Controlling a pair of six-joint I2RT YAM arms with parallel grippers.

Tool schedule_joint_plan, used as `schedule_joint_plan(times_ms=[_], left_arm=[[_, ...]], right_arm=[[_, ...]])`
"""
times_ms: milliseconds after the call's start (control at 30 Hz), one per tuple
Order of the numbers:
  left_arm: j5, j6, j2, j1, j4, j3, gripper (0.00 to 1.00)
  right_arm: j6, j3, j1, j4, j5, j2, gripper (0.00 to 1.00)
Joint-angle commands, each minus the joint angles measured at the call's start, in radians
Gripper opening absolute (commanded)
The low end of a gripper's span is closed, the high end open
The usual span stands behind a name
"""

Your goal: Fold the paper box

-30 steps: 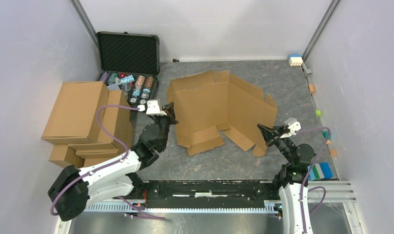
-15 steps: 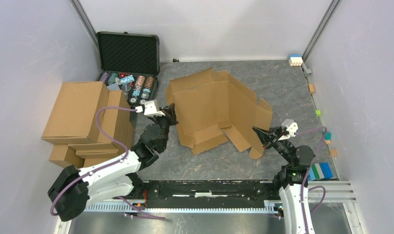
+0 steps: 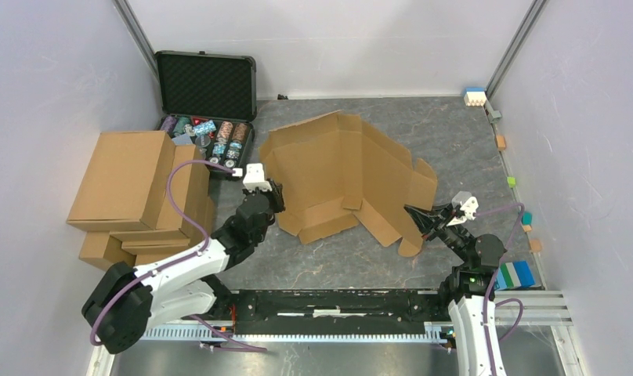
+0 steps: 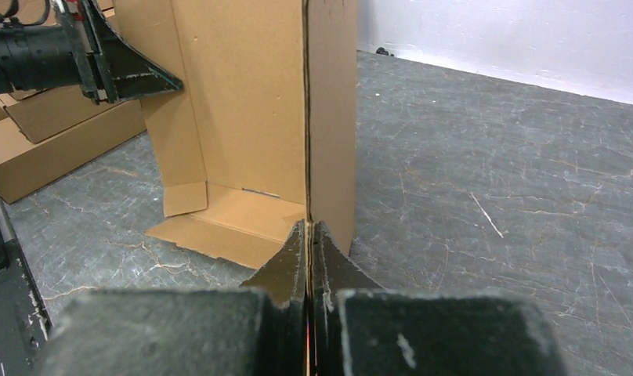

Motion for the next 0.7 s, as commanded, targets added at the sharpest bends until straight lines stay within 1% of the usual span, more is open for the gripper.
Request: schedule_joint_plan(times_ms=[0, 100, 133, 167, 267, 367, 433, 533, 567, 667], left_arm=[[0.071, -0.030, 0.036, 0.011, -0.073, 0.064, 0.28], [0.061, -0.036, 0.059, 0.011, -0.076, 0.069, 0.06], [0.045, -0.041, 0.068, 0.011, -0.069, 0.073, 0.02], [0.030, -0.046, 0.079, 0.012, -0.065, 0.083, 0.02], [-0.031, -0.057, 0.129, 0.024, -0.053, 0.136, 0.02], [-0.057, -0.095, 0.182, 0.071, -0.022, 0.186, 0.02], [-0.078, -0.125, 0.212, 0.092, -0.021, 0.227, 0.02], [-0.123, -0.107, 0.242, 0.095, 0.044, 0.251, 0.02], [-0.134, -0.117, 0.249, 0.095, 0.054, 0.253, 0.02], [-0.121, -0.153, 0.254, 0.095, 0.083, 0.234, 0.02]], right_arm=[[0.023, -0.022, 0.009, 0.017, -0.020, -0.016, 0.00], [0.050, -0.029, 0.020, 0.071, -0.048, -0.019, 0.00], [0.071, -0.030, 0.028, 0.110, -0.064, -0.017, 0.00], [0.084, -0.030, 0.042, 0.135, -0.069, -0.016, 0.00], [0.081, -0.028, 0.069, 0.139, -0.065, 0.000, 0.00], [0.083, -0.015, 0.093, 0.151, -0.066, 0.031, 0.00], [0.054, 0.000, 0.108, 0.112, -0.062, 0.058, 0.00], [0.000, 0.012, 0.120, 0.037, -0.039, 0.094, 0.00], [-0.005, 0.009, 0.153, 0.029, -0.031, 0.107, 0.00], [0.004, -0.010, 0.190, 0.029, 0.019, 0.138, 0.00]])
